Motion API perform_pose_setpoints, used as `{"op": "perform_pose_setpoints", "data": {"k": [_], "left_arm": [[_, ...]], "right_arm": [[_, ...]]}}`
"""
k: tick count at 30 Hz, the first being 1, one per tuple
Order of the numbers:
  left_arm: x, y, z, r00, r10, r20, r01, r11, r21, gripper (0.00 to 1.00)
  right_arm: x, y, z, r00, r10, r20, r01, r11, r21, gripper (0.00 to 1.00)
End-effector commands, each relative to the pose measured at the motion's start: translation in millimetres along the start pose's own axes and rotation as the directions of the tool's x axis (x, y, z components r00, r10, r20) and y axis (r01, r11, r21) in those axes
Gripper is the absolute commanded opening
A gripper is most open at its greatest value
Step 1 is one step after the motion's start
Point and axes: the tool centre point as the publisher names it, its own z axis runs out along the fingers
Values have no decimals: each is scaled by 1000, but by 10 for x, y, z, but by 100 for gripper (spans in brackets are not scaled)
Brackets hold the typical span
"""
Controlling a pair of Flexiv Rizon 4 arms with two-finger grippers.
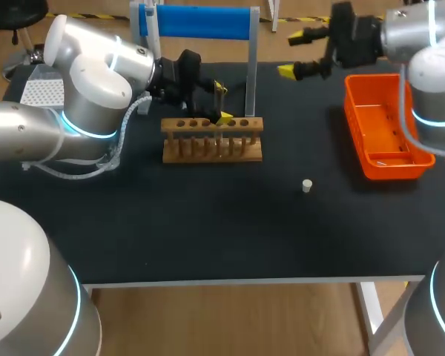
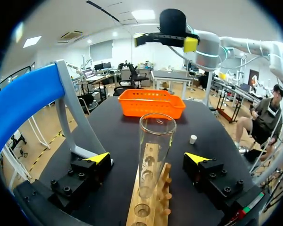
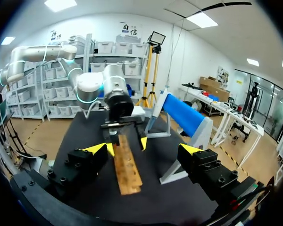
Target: Invert the test tube, pick up the pipette, mount the tip to pipette, aspirate from beaker and dispense into the tube, eject the tip, return the pipette, and cap with the stopper.
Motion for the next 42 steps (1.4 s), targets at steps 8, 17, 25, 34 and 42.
{"op": "perform_pose_setpoints", "data": {"k": [8, 17, 25, 34, 42], "left_arm": [[-1, 2, -3, 1000, 1, -1, -1, 1000, 0, 100], [-1, 2, -3, 1000, 1, -1, -1, 1000, 0, 100], [-1, 2, -3, 1000, 1, -1, -1, 1000, 0, 100], [-1, 2, -3, 1000, 1, -1, -1, 1000, 0, 100], [-1, 2, -3, 1000, 1, -1, -1, 1000, 0, 100]], "right_arm": [[774, -491, -604, 998, 63, 16, -63, 998, 3, 100], [774, -491, -604, 998, 63, 16, -63, 998, 3, 100], [774, -491, -604, 998, 63, 16, -63, 998, 3, 100], [807, -529, -605, 997, 71, 15, -71, 997, 8, 100], [1084, -793, -724, 997, 80, 6, -80, 996, 44, 100]]}}
